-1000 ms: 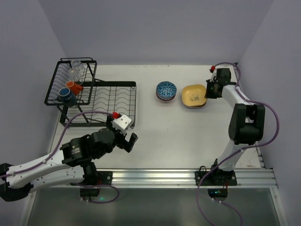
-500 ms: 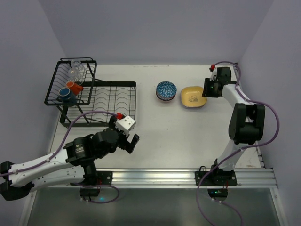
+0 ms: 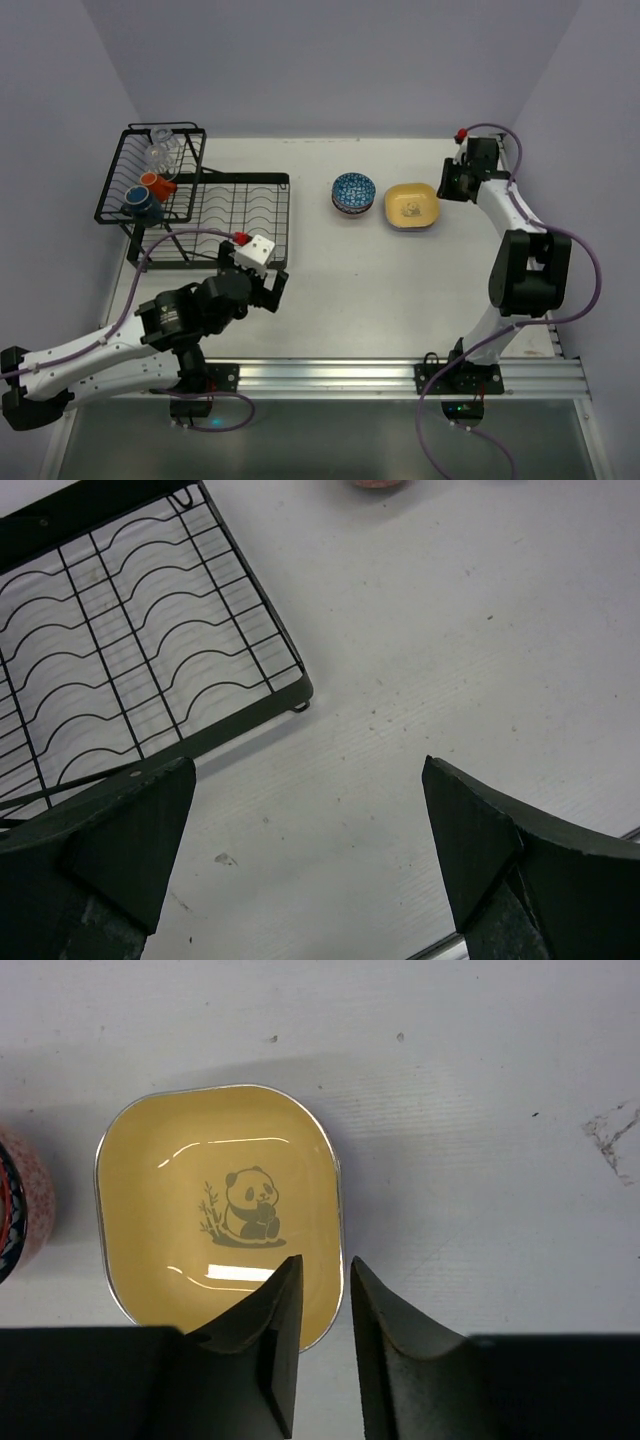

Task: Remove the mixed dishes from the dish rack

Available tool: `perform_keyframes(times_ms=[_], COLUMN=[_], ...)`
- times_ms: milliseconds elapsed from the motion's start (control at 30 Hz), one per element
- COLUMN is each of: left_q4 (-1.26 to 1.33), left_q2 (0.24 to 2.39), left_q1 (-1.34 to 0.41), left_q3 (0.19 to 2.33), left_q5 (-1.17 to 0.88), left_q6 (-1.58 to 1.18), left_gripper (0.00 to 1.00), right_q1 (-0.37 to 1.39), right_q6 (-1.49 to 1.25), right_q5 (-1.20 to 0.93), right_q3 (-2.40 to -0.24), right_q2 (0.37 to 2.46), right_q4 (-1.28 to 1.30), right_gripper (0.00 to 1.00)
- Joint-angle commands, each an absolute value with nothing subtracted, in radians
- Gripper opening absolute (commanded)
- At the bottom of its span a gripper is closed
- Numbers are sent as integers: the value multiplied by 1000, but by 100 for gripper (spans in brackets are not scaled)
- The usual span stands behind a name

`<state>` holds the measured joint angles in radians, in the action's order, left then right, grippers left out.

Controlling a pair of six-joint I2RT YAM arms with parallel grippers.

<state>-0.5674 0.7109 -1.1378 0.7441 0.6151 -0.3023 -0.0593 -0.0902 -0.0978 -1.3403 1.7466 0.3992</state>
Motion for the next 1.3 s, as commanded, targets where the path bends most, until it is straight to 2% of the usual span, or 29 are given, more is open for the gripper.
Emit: perform_keyframes(times_ms=[0,100,167,300,367,433,500,533,600,633,667,700,733,767,800,833,900,967,1100,1133,1267], left_q4=[-554,-535,-540,-431,-378,-420,-588,-648,-796,-801,-778,-781,-788,-834,-857,-908,-951,-966,-720,-637,-647], left_q2=[683,663,651,615,610,700,815,936,1038,1104,1129,1158,1223,1262,1305,1395,1472,1540,1502,1502,1594], left_q1=[-1121,-1123,-1123,-1121,-1123,-1123,-1123,-1123,-1114,-1062,-1008,-947,-784,-693,-610,-465,-364,-292,-218,-160,39], left_q3=[781,814,883,977,1003,1114,1253,1404,1538,1628,1666,1743,1781,1825,1904,1942,2043,2074,1889,1872,1923], left_q5=[713,814,836,587,587,736,904,955,1105,1100,1071,952,883,815,663,597,493,479,387,367,178], left_q6=[-363,-460,-506,-387,-370,-385,-397,-397,-420,-394,-364,-344,-336,-334,-324,-319,-304,-292,-146,-123,-48], left_gripper=[100,100,100,100,100,100,100,100,100,100,100,100,100,100,100,100,100,100,100,100,100], right_q1=[-61,-60,-57,-49,-45,-37,-29,-25,-21,-20,-18,-14,-12,-9,-8,-8,-8,-8,-8,-8,-8], right_q6=[-135,-178,-205,-259,-291,-319,-365,-374,-409,-417,-429,-434,-437,-440,-440,-442,-446,-440,-446,-454,-498], right_q5=[-72,-66,-64,-37,-55,-116,-169,-204,-290,-311,-334,-336,-331,-310,-298,-292,-311,-336,-397,-472,-615], right_q3=[-1313,-1232,-1169,-1095,-1080,-1062,-1034,-1010,-980,-956,-944,-924,-917,-910,-901,-896,-865,-844,-773,-758,-700], right_q2=[1763,1706,1587,1335,1208,1134,1033,1004,931,911,873,855,835,816,780,763,703,661,575,548,526], right_q4=[349,285,262,227,238,255,244,242,235,236,247,253,265,293,317,337,371,386,391,379,334], right_gripper=[26,25,25,29,35,43,48,51,62,64,71,74,80,98,99,99,99,99,99,99,99])
